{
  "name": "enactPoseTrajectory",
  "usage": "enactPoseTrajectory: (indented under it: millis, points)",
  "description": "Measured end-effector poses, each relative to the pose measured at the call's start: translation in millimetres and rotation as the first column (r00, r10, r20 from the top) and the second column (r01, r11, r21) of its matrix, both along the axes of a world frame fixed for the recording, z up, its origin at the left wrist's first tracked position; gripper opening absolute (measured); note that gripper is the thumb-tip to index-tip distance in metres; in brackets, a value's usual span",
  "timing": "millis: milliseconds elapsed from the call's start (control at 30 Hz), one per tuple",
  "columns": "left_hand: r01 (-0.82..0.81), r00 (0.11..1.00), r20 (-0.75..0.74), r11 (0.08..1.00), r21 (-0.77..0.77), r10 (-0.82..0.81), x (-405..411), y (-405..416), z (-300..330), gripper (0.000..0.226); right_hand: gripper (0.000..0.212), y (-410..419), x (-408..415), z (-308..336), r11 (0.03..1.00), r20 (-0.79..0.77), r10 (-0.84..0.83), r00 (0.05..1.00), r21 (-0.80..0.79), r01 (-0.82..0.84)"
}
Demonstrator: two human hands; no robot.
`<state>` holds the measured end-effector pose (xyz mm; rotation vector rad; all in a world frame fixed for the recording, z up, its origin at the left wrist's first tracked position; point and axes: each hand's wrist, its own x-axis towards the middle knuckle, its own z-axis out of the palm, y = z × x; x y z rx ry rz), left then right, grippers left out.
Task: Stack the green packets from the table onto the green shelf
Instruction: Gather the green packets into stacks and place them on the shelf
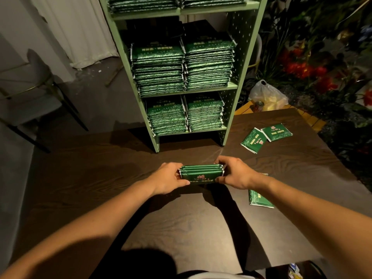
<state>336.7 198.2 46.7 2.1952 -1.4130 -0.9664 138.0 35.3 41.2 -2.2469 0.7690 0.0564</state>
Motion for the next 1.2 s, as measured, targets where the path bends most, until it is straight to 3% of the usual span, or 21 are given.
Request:
enactPoseTrajectory:
  millis: [233, 400, 533, 600, 667, 833, 967, 1033, 1133, 1200]
  points:
    - [0.075, 0.996, 0.061, 0.995, -0.061, -0.072, 9.3, -14.4, 50.4, 0.033, 0.034, -17.6, 1.4, 44.9, 1.0, 0.103, 0.014, 0.995, -0.008, -0.013]
    - [0.032, 0.995, 0.091, 0.998, -0.057, -0.027, 14.9, -22.7, 86.7, 0.078, 0.035, -29.7, 0.6, 85.6, 0.999, 0.153, 0.039, 0.987, -0.037, -0.033]
    - [0.055, 0.995, 0.083, 0.996, -0.067, -0.05, 21.1, -26.1, 115.2, 0.044, 0.046, -37.7, 1.1, 113.6, 0.994, 0.15, 0.067, 0.986, -0.095, -0.053]
    - [0.07, 0.992, 0.111, 0.994, -0.085, -0.061, 22.8, -28.7, 131.3, 0.043, 0.054, -41.1, 3.1, 130.6, 0.992, 0.165, 0.071, 0.984, -0.119, -0.051]
    - [0.088, 0.987, 0.144, 0.991, -0.104, -0.073, 21.2, -30.2, 147.9, 0.063, 0.059, -44.0, 4.2, 145.7, 0.988, 0.165, 0.086, 0.983, -0.144, -0.063]
    - [0.122, 0.987, 0.128, 0.977, -0.173, -0.101, 27.3, -33.9, 183.3, 0.051, 0.067, -50.1, 4.4, 180.9, 0.973, 0.15, 0.098, 0.984, -0.222, -0.063]
    - [0.159, 0.978, 0.174, 0.956, -0.247, -0.117, 26.3, -32.3, 214.1, 0.045, 0.08, -54.3, 3.1, 208.2, 0.989, 0.195, 0.08, 0.977, -0.141, -0.053]
    - [0.168, 0.973, 0.202, 0.941, -0.294, -0.111, 27.6, -31.0, 229.2, 0.043, 0.073, -56.2, 2.3, 220.5, 0.99, 0.216, 0.067, 0.974, -0.14, -0.037]
    - [0.184, 0.965, 0.246, 0.903, -0.389, -0.091, 28.8, -30.6, 251.3, 0.046, 0.07, -56.5, 4.2, 237.8, 1.0, 0.334, -0.018, 0.942, 0.029, 0.009]
    - [0.154, 0.98, 0.187, 0.876, -0.457, -0.075, 30.8, -33.3, 261.0, 0.047, 0.075, -54.8, 6.0, 248.9, 0.984, 0.403, -0.109, 0.909, 0.173, 0.041]
